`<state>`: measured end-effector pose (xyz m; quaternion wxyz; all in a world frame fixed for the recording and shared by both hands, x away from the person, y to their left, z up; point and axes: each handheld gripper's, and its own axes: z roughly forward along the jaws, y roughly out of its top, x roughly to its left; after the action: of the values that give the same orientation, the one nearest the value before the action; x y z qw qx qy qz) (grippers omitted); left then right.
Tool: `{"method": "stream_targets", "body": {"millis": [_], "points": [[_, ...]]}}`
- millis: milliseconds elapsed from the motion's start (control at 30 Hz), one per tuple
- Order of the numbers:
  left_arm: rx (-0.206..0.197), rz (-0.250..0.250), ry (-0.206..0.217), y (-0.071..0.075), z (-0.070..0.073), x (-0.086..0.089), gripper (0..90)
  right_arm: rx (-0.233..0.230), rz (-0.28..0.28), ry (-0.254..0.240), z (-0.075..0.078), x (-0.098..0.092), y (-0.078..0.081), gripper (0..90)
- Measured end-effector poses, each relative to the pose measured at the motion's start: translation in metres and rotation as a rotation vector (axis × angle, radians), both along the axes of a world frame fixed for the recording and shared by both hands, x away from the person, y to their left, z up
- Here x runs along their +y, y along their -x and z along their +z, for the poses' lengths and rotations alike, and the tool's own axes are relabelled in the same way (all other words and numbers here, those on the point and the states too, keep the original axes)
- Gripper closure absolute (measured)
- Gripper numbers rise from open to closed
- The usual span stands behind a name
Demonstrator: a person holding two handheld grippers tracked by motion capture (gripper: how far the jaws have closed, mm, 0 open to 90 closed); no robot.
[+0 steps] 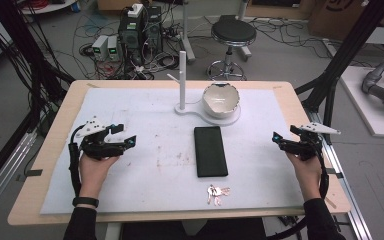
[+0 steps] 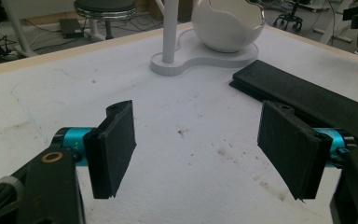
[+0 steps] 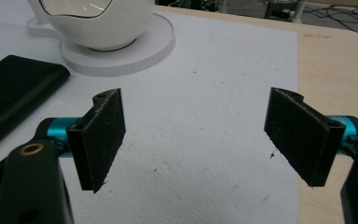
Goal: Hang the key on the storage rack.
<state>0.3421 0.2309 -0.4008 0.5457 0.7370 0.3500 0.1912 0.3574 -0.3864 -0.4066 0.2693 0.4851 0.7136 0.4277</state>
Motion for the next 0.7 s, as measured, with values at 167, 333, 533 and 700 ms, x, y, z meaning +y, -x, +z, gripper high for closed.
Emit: {"method": "stream_targets", "body": {"millis": [167, 333, 533, 700], "points": [[-0.004, 0.003, 0.027, 0.004, 0.004, -0.002, 24.8, -0.006, -0.001, -0.009, 0.001, -0.001, 0.001, 21.1], [-0.006, -0.025, 0.078, 0.005, 0.006, -0.004, 23.0, -0.014, -0.003, -0.007, 0.002, -0.004, 0.005, 21.1], [-0.026, -0.125, 0.090, 0.007, 0.011, -0.020, 26.5, -0.019, -0.020, -0.028, 0.004, -0.010, 0.008, 21.1], [-0.021, -0.234, 0.089, 0.011, 0.016, -0.046, 29.6, -0.016, -0.022, -0.019, 0.003, -0.010, 0.007, 21.1]]}}
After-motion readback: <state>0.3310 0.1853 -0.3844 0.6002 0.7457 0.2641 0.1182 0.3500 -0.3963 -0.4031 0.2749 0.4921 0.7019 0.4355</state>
